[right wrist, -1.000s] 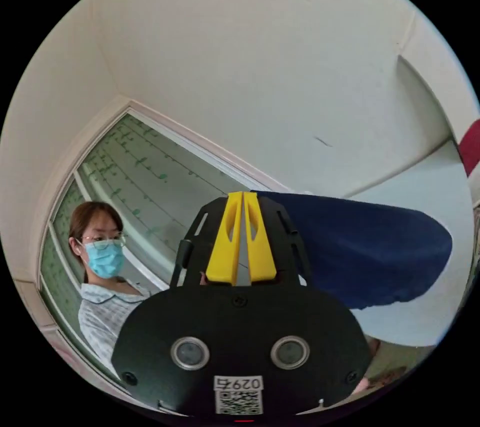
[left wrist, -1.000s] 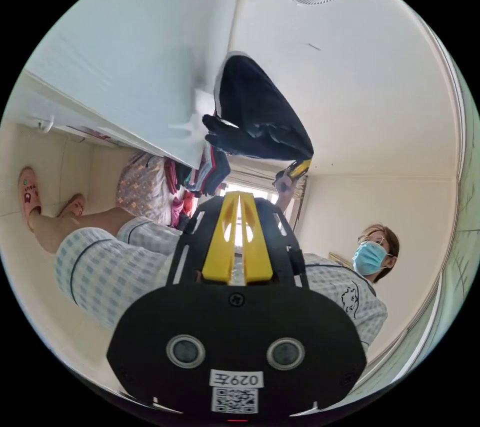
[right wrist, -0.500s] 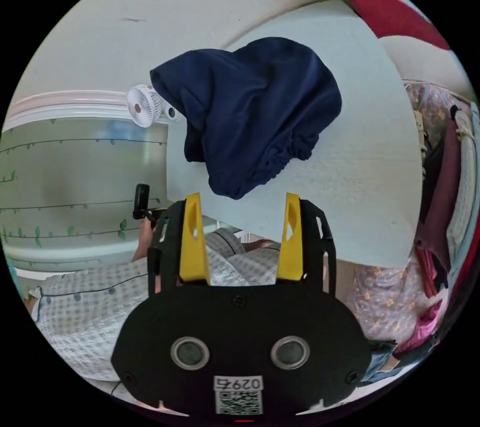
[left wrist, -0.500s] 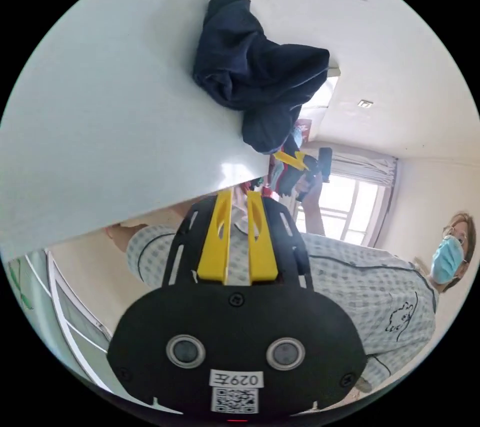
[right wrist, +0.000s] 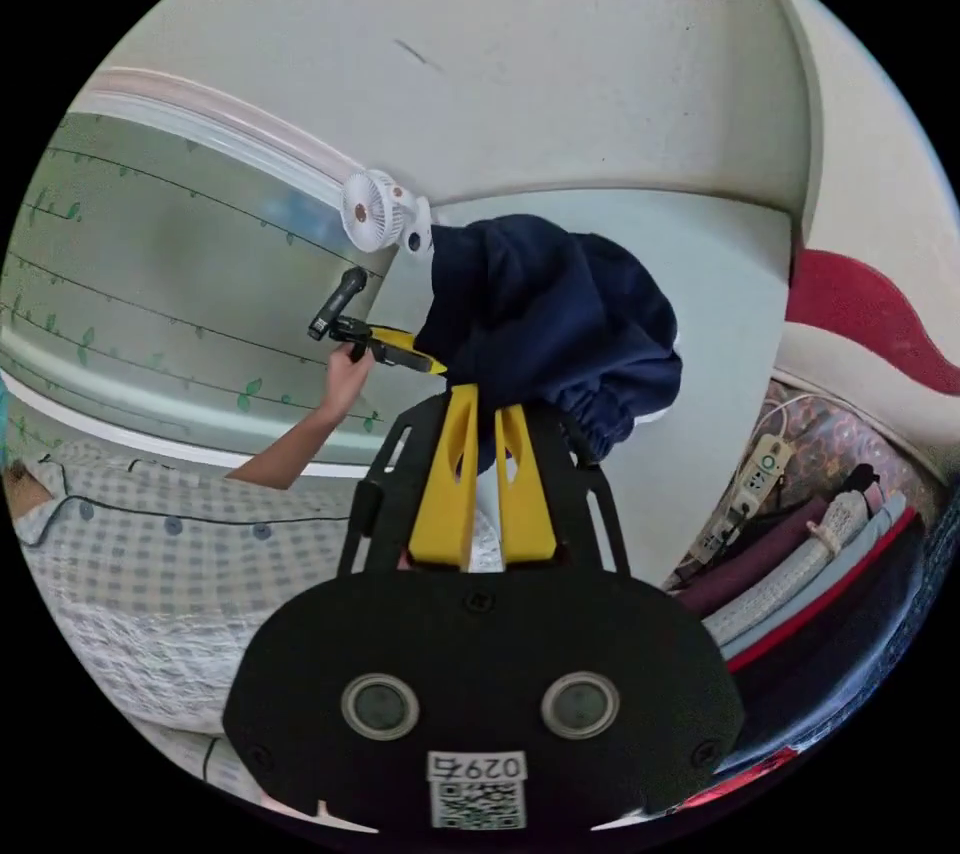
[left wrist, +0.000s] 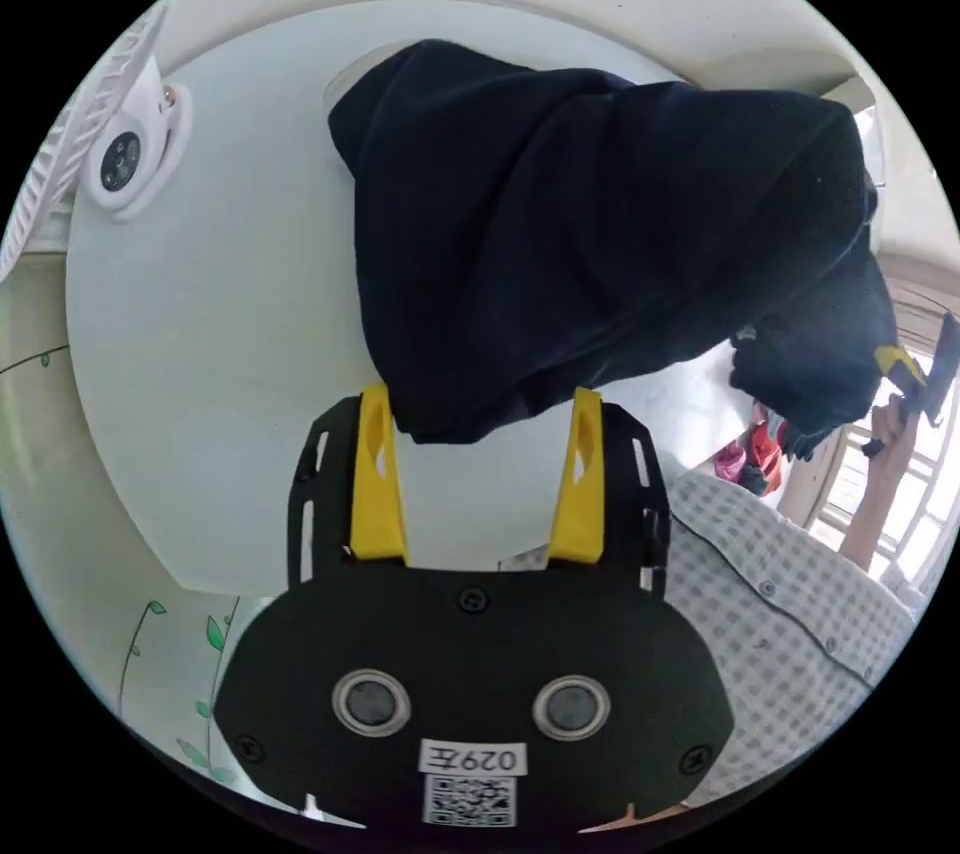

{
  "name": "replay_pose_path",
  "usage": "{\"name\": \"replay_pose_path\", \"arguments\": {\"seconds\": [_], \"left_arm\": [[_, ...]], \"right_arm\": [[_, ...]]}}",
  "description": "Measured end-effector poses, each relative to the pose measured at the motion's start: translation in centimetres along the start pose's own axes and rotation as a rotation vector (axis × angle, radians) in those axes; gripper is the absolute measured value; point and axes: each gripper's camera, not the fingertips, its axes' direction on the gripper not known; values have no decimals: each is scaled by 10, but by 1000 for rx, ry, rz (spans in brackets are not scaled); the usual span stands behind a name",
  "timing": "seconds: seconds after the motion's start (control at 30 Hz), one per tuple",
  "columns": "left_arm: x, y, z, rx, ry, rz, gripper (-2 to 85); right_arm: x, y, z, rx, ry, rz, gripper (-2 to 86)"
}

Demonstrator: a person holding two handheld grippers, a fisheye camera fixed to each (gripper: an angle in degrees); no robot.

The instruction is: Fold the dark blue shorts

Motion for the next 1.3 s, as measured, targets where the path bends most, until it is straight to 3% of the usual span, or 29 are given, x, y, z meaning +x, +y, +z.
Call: {"name": "replay_pose_path", "arguments": {"seconds": [0.17,0.2,0.37,0.43,0.53,0.67,0.8,0.97,1.03,1.13,1.3], "left_arm": [[31,-36,-5,-75,-137,4,136],[35,-38,-14,-47,-108,30,83],[11,-7,-102,189,36,-41,67],[-10,14,-171,336,39,-64,62],[-14,31,-243,420,-30,-21,61],[-2,24,-238,206,-198,45,65],[-10,-2,-163,-107,-323,63,62],[-16,6,-170,-1,-364,84,46],[-36,-2,-172,38,-221,96,37],[-57,-29,-148,-13,-64,119,30],[-54,-79,-81,-219,-122,163,29]], "right_arm": [[10,-21,-49,231,67,-44,7],[9,-26,-55,270,73,-70,7],[-6,-47,-56,301,262,-176,7],[0,-57,-45,275,355,-172,7],[21,-68,-12,179,356,-118,7],[71,-75,70,-53,371,66,6],[145,-58,169,-234,307,357,3],[158,-30,170,-6,264,429,-3],[174,-21,182,18,217,486,-4],[198,-16,225,-54,226,526,-4],[245,-16,329,-333,516,591,-5]]}}
